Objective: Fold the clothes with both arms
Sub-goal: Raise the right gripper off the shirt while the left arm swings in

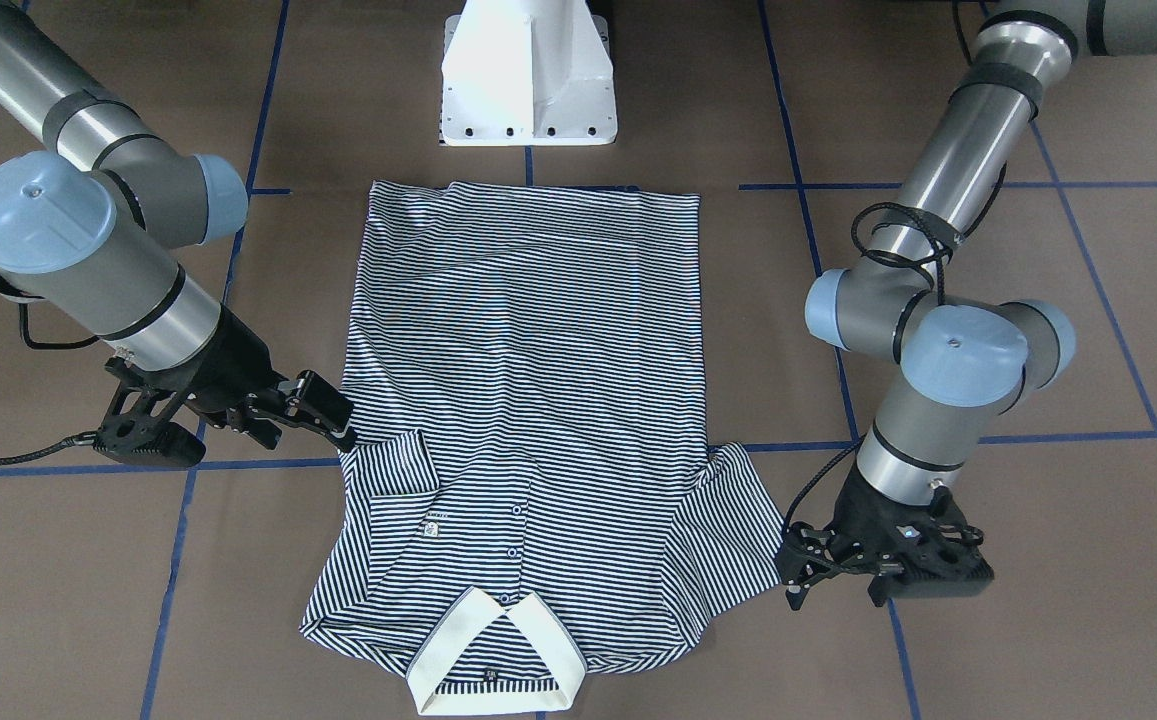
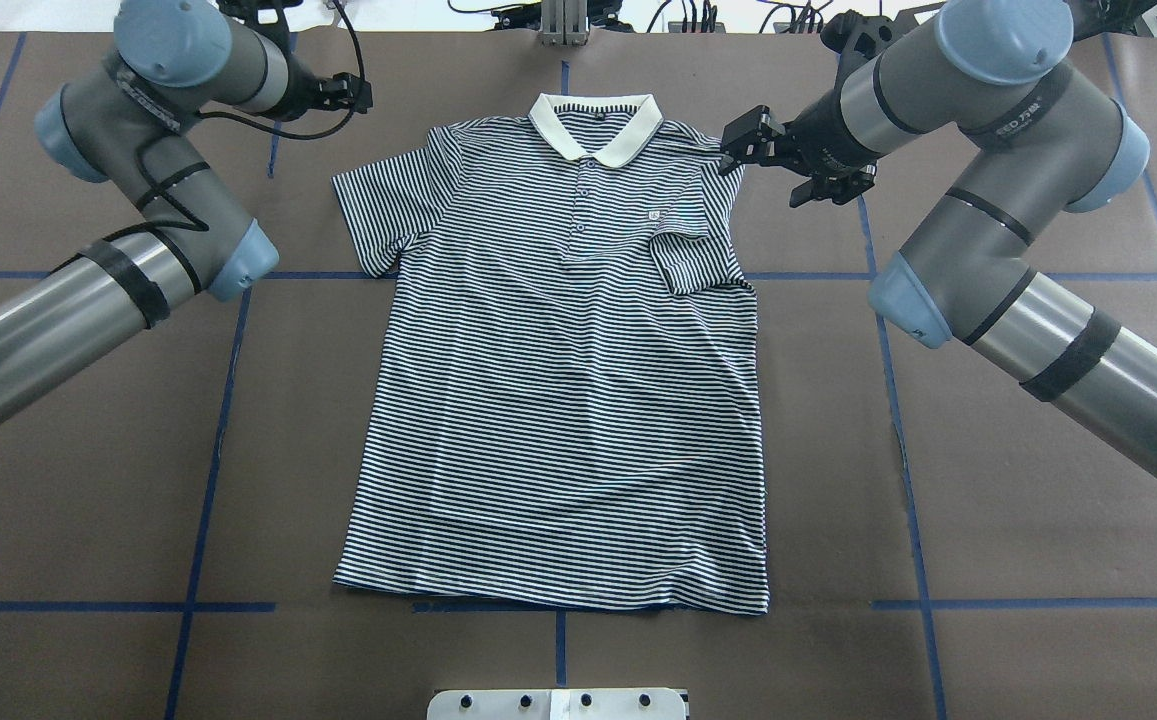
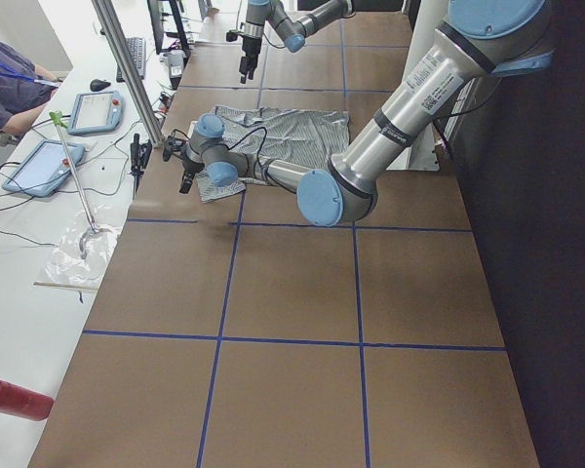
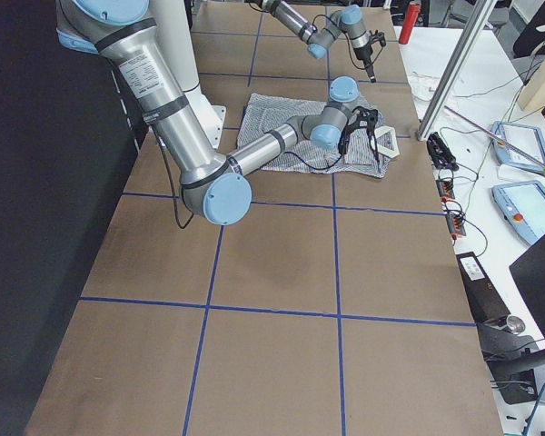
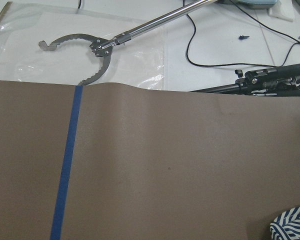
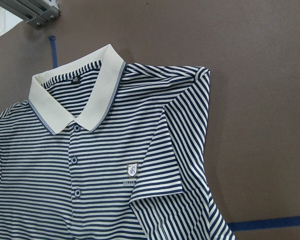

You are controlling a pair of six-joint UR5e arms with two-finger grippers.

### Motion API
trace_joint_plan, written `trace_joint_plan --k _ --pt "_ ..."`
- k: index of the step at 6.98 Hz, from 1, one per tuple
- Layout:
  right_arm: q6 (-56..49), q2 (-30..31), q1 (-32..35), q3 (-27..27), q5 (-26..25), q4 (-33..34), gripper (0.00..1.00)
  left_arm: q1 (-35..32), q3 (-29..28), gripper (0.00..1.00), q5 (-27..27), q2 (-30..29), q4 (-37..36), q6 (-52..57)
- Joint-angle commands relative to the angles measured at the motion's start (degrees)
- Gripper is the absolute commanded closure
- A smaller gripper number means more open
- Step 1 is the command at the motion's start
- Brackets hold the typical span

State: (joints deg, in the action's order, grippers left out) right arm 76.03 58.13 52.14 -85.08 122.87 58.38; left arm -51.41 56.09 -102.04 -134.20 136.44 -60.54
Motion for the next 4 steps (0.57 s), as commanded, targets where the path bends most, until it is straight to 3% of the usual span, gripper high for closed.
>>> trace_joint_plan --k 1,4 --pt "-4.2 0.0 0.6 0.3 -0.3 2.5 0.00 3.5 -0.4 0.08 2.9 0.2 -0.6 -4.1" --pt "-4.2 -0.3 0.3 0.4 -0.8 2.6 0.00 3.4 -0.3 0.13 2.9 1.0 -1.2 -3.2"
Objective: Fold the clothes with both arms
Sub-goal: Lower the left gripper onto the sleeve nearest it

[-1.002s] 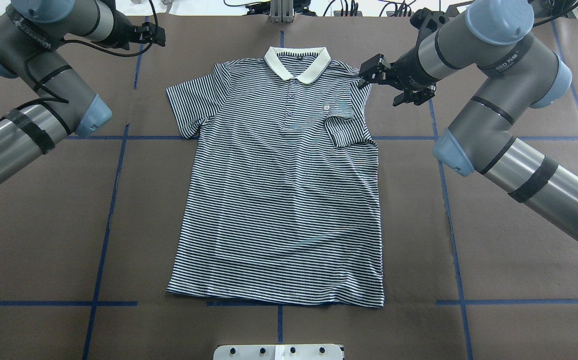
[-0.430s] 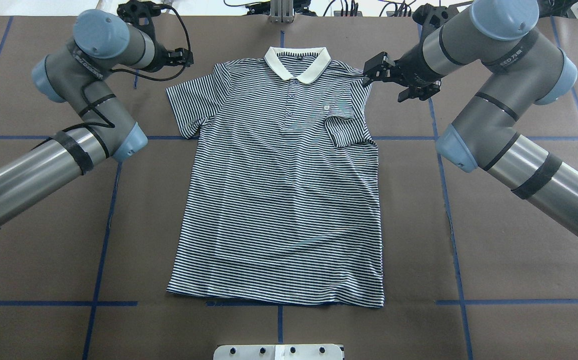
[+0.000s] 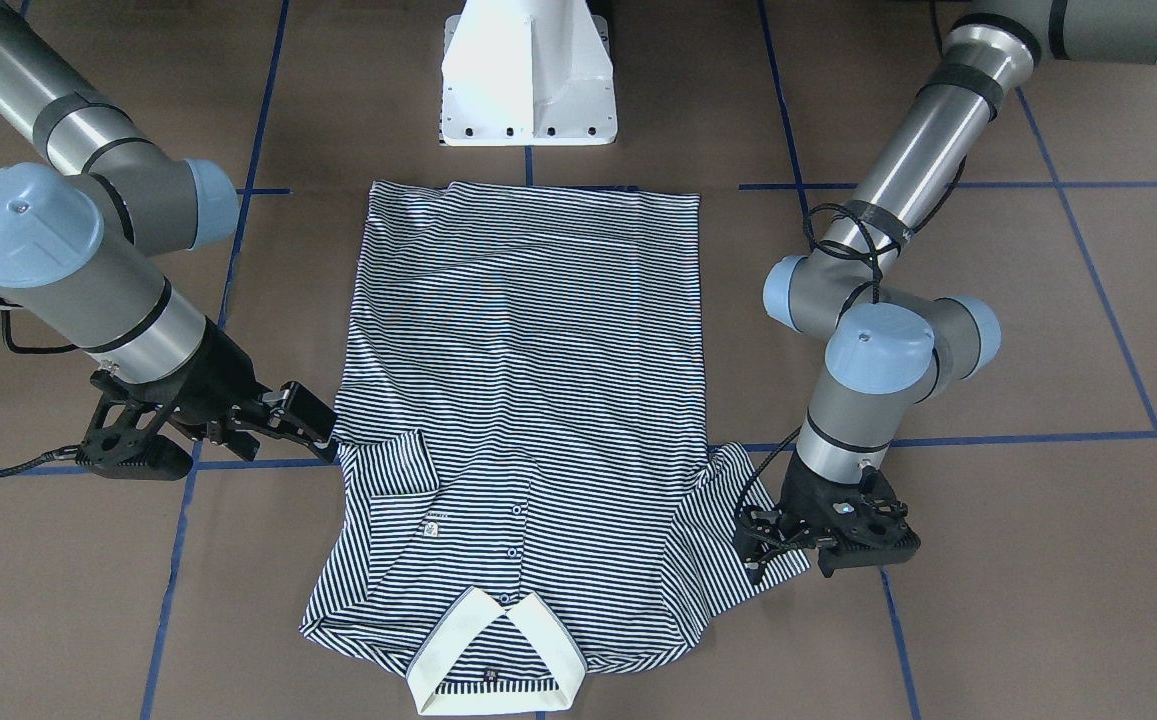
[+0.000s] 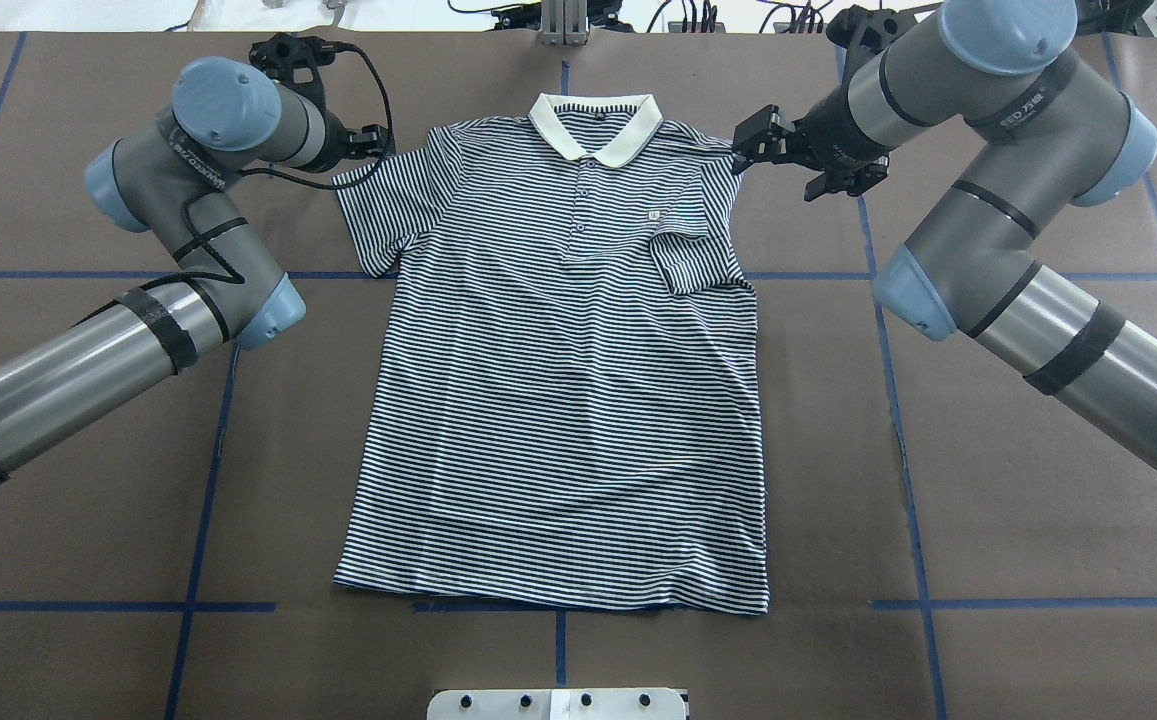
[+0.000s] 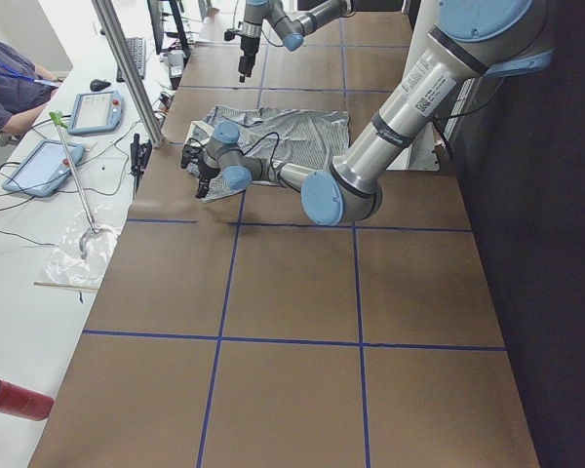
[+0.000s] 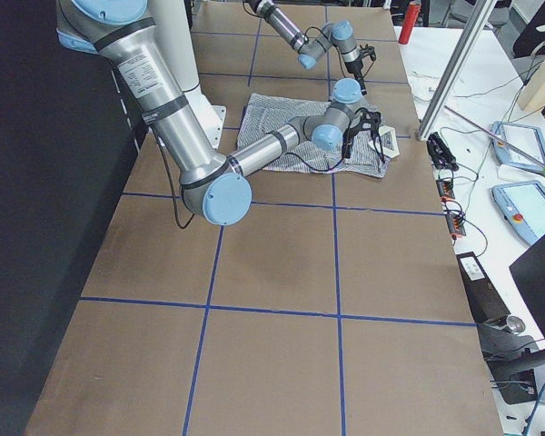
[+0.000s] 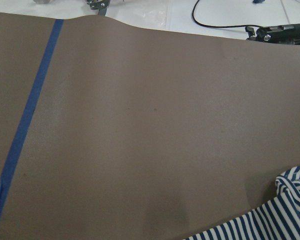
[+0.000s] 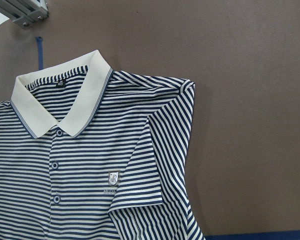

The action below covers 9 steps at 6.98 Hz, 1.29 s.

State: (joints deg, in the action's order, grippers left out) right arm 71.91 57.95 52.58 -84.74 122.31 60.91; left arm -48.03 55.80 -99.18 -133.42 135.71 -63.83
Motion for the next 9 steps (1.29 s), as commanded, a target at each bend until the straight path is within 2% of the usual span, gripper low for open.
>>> trace_joint_plan --k 1,4,8,9 --pt "0.0 -0.1 -0.2 0.1 -0.1 0.1 0.00 0.1 0.1 0.14 0.0 0.8 -0.6 0.1" --pt "0.0 -0.1 -0.2 0.2 -0.2 0.1 0.00 0.7 0.0 0.18 0.0 0.9 -0.6 0.1" --pt "0.1 -0.1 -0.2 0.3 -0.2 0.1 0.00 1.2 0.0 0.43 0.0 0.9 -1.8 1.1" --pt "0.2 -0.1 -0.2 0.3 -0.2 0.1 0.00 1.3 0.1 0.55 0.0 0.8 -2.1 1.1"
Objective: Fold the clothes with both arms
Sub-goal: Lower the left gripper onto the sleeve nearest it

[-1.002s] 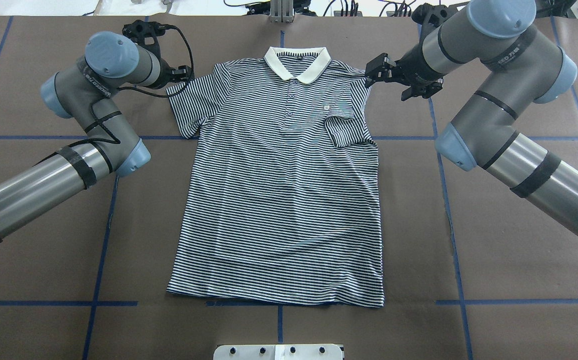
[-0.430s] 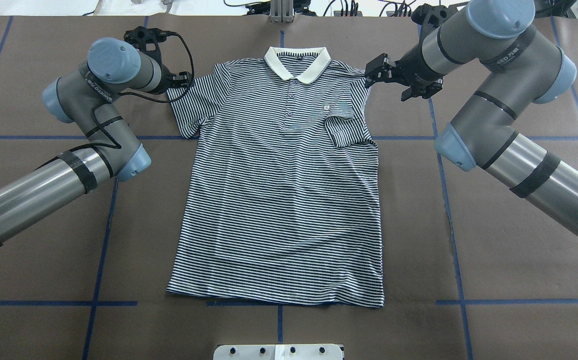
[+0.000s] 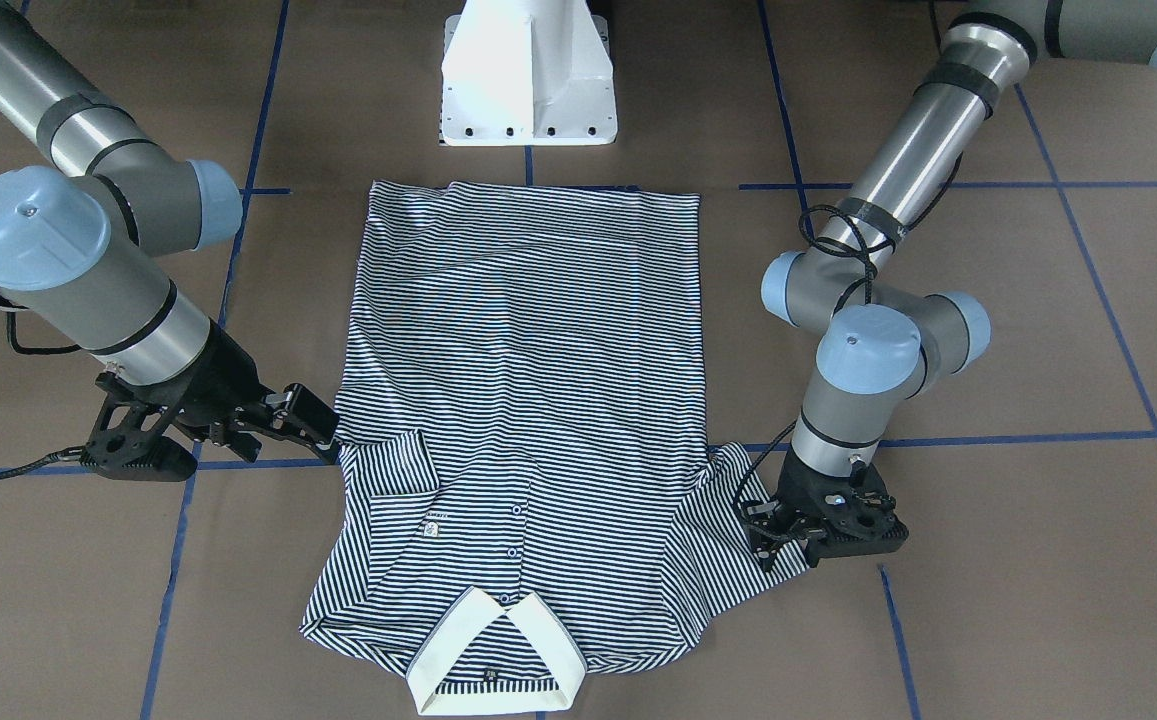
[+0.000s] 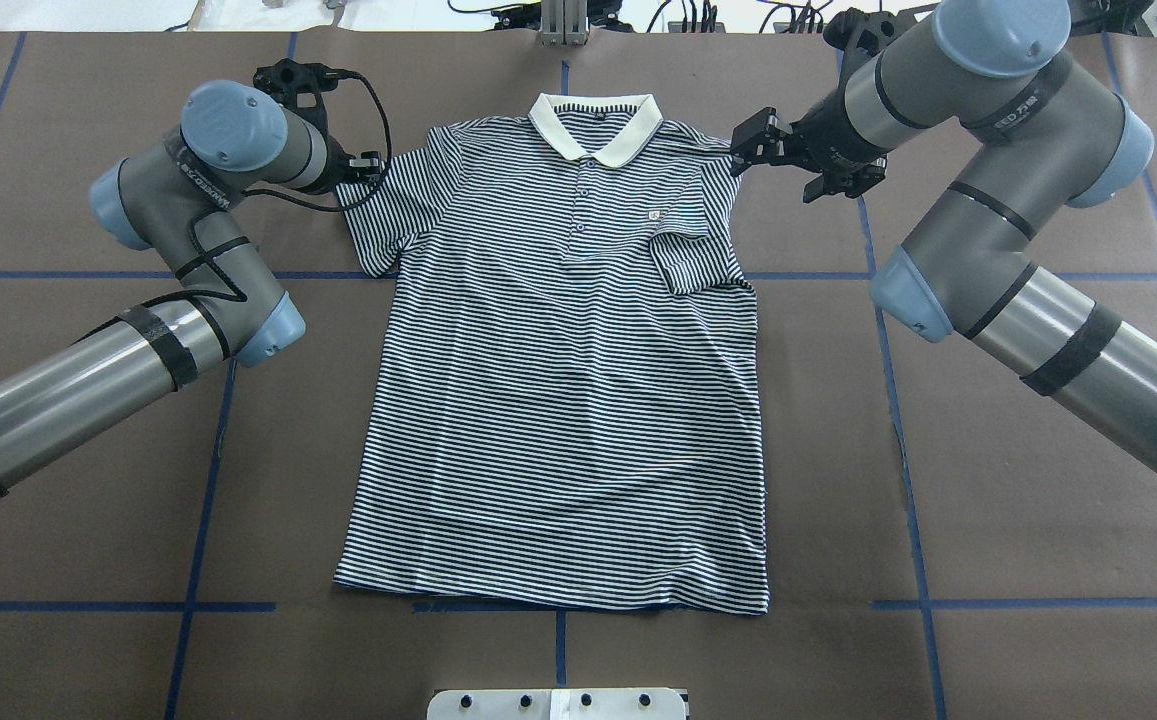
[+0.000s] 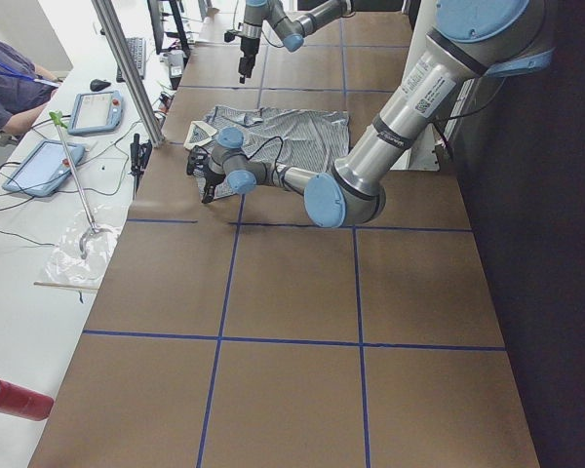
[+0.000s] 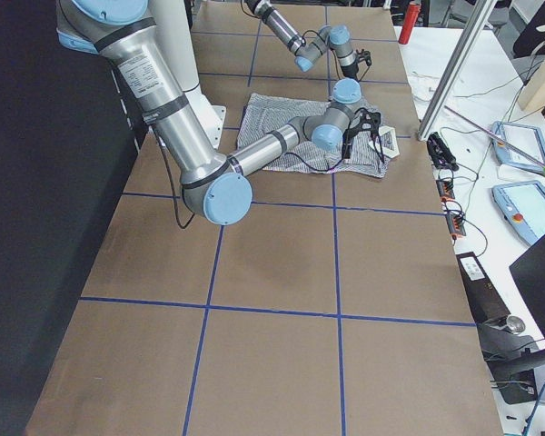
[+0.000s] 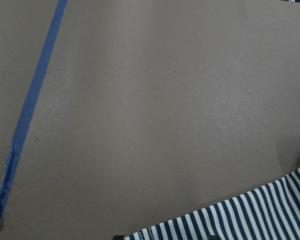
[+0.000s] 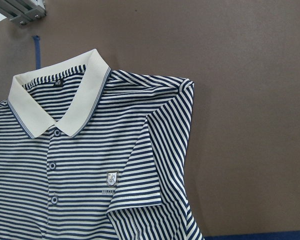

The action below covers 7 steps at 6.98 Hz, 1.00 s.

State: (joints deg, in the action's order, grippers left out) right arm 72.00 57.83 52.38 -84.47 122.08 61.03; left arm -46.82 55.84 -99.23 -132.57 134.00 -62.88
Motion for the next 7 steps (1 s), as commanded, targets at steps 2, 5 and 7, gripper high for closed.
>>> trace_joint_plan --k 2,5,7 --pt "0.2 0.0 0.0 0.0 0.0 -0.1 0.00 0.0 1.3 0.87 -0.1 -0.8 -3.6 0.8" --pt "0.2 0.1 0.0 0.0 0.1 -0.2 0.00 -0.3 10.7 1.00 -0.6 -2.3 -12.6 -0.2" --pt "0.3 0.0 -0.1 -0.1 0.2 -0.7 0.00 2.5 14.5 1.00 -0.8 -7.5 -21.7 -11.5"
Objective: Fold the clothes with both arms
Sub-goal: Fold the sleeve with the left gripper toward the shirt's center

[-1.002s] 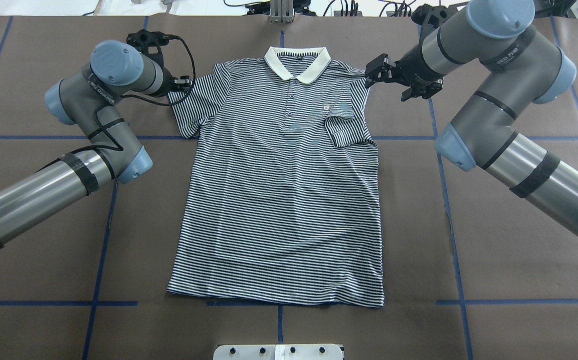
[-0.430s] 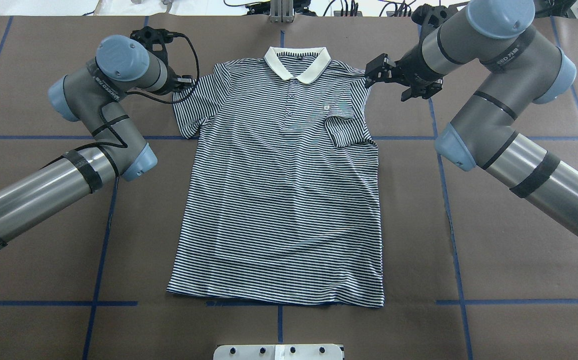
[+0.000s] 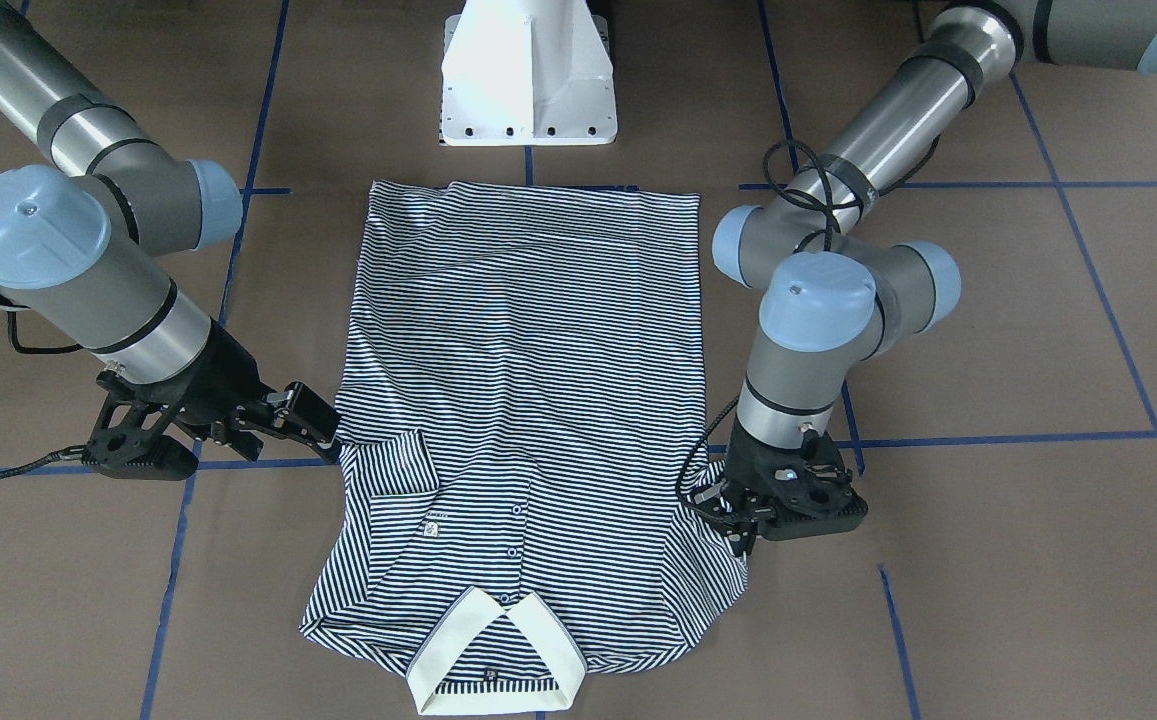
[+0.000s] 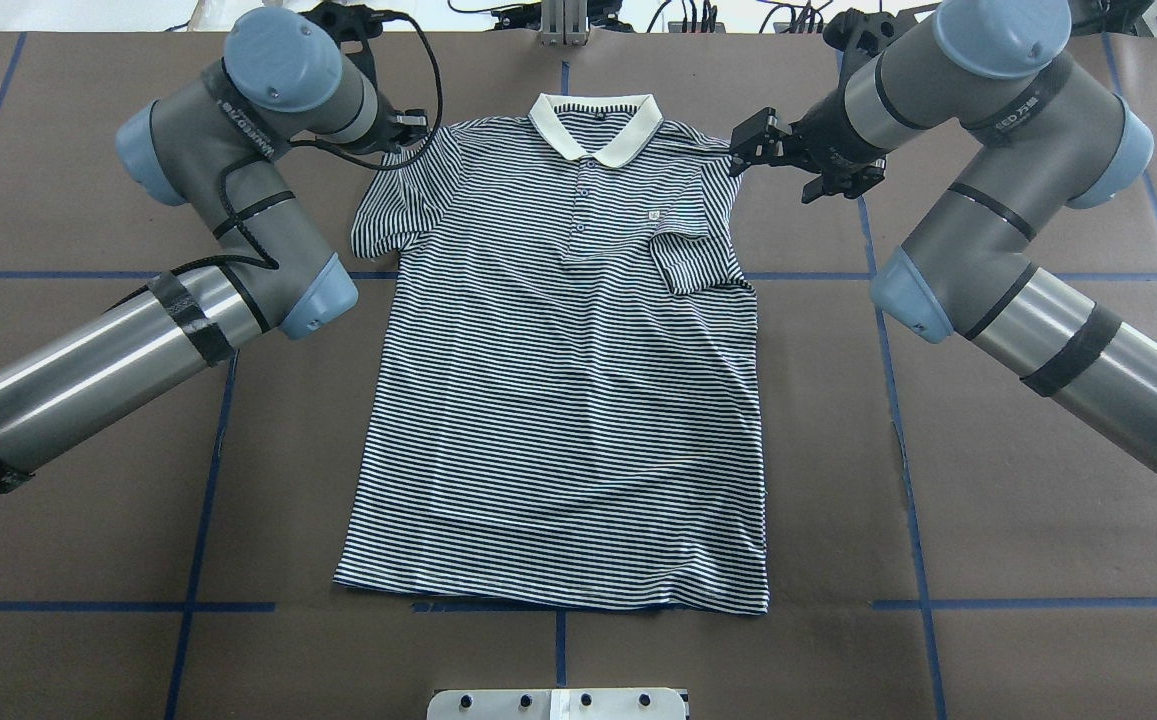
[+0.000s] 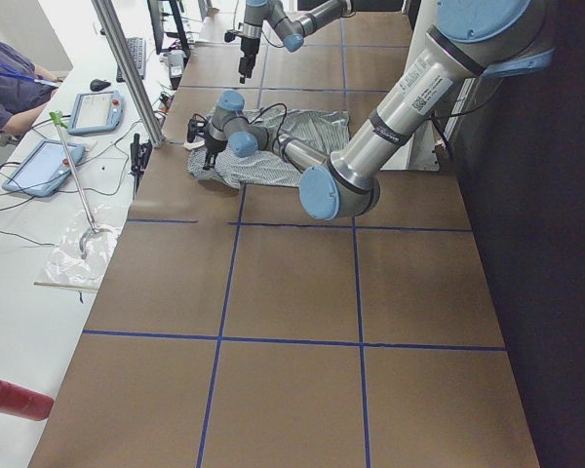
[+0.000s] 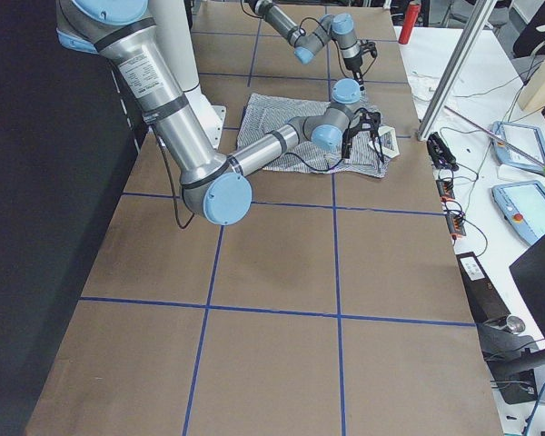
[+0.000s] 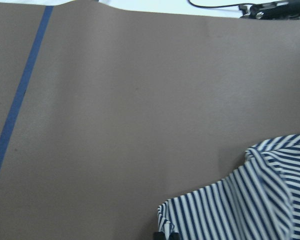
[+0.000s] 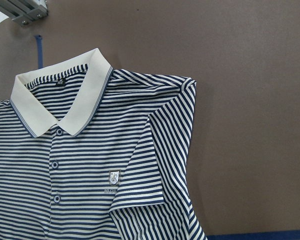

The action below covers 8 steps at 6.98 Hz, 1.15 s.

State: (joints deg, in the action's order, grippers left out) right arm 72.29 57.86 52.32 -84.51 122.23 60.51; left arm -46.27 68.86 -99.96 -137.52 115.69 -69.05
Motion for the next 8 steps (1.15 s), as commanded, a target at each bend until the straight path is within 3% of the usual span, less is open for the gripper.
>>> trace_joint_plan --k 1,2,3,4,5,8 --pt "0.0 0.1 0.0 -0.1 0.0 -0.4 0.00 2.7 -3.9 1.00 0.0 -6.2 -0.9 -10.4" --pt "0.5 0.1 0.0 -0.6 0.0 -0.6 0.00 3.6 -13.0 1.00 0.4 -10.9 7.3 -16.4" --pt "0.6 0.1 0.0 -0.6 0.0 -0.6 0.00 3.6 -17.0 1.00 0.5 -11.7 13.4 -18.6" --pt "0.4 0.1 0.0 -0.6 -0.1 -0.6 0.00 3.6 -17.4 0.60 2.2 -11.5 14.3 -18.5" --pt "0.2 0.2 -0.1 -0.5 -0.3 -0.6 0.00 3.6 -16.9 0.01 2.4 -11.5 16.2 -16.5" --pt "0.5 1.0 -2.1 -1.4 -5.6 -0.6 0.00 3.2 -10.4 0.00 -0.6 -9.7 15.2 -15.8"
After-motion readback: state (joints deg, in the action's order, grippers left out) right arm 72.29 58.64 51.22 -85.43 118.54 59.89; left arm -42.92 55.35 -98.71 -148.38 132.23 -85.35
